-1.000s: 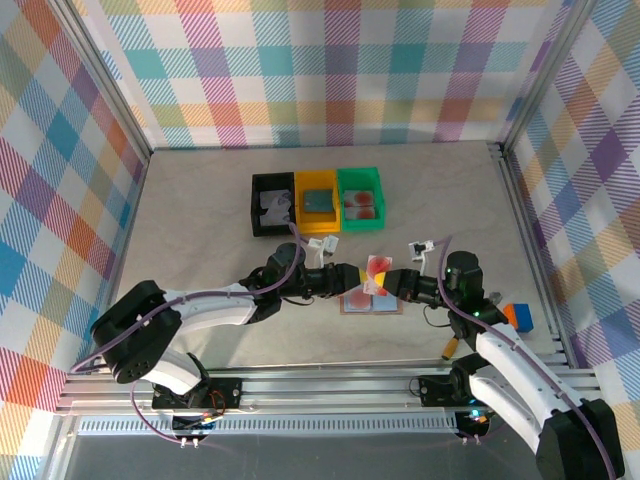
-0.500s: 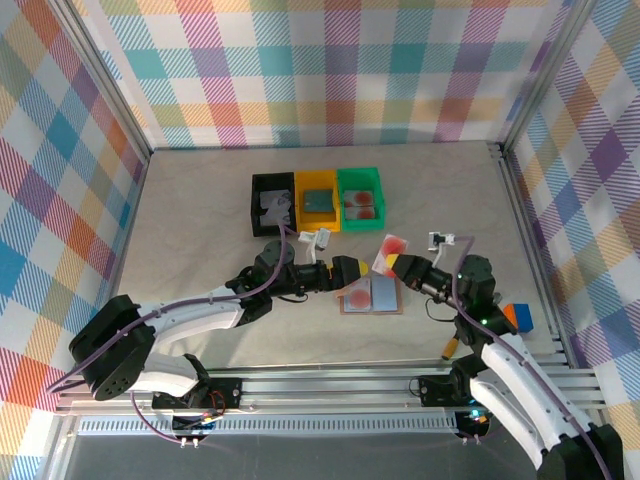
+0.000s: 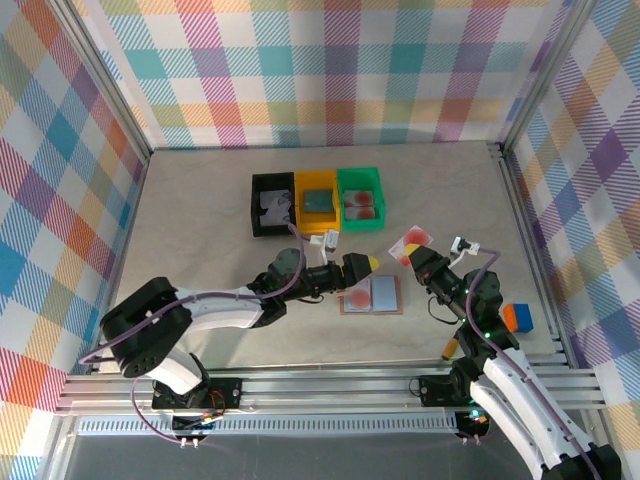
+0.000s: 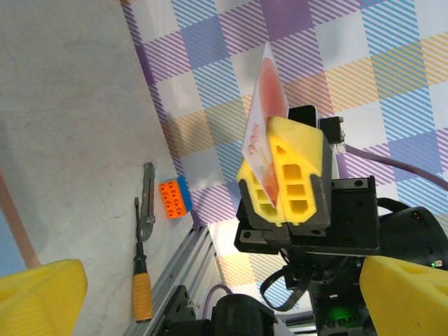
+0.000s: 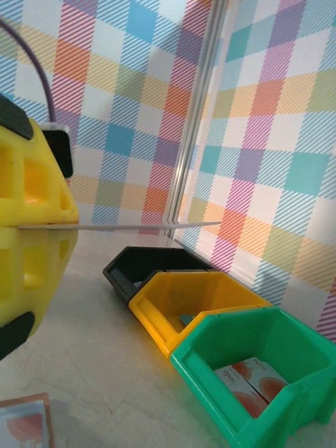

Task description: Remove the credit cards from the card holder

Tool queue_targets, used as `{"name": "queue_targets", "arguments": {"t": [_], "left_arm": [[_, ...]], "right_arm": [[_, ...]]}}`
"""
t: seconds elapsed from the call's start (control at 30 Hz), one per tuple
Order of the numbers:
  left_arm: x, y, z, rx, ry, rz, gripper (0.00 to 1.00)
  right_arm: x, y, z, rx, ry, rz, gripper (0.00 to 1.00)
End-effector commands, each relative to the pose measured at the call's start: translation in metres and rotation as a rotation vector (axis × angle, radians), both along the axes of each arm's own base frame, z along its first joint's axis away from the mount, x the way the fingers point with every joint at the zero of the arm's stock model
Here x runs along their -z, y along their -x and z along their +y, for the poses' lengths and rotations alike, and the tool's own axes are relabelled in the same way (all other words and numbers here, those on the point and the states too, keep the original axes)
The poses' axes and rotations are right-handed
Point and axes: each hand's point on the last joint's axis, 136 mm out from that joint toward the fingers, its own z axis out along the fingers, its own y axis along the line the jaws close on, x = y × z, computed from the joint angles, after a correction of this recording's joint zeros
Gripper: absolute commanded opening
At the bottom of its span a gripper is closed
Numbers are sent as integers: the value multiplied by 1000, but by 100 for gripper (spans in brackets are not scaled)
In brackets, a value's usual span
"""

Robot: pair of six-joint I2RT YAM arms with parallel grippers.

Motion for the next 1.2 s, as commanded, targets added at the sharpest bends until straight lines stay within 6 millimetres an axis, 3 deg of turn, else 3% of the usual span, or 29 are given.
{"name": "queue_targets", "arguments": {"t": [0.0,0.47,1.03,1.17], "left_arm": [[-30,-2,-9,-13,133,-57,100],[-38,-28,-36,-70,244,-45,99],[-34,-26,-59,-30,291,-4,48],[-35,-24,-63,-24,301,4,42]], "right_arm": [[-13,-2,-5,33,-69,-21,0],[0,1,-4,27,-84,31,0],[2,-1,-1,26,-77,19,0],[1,-1,2,27,-70,3,0]]}}
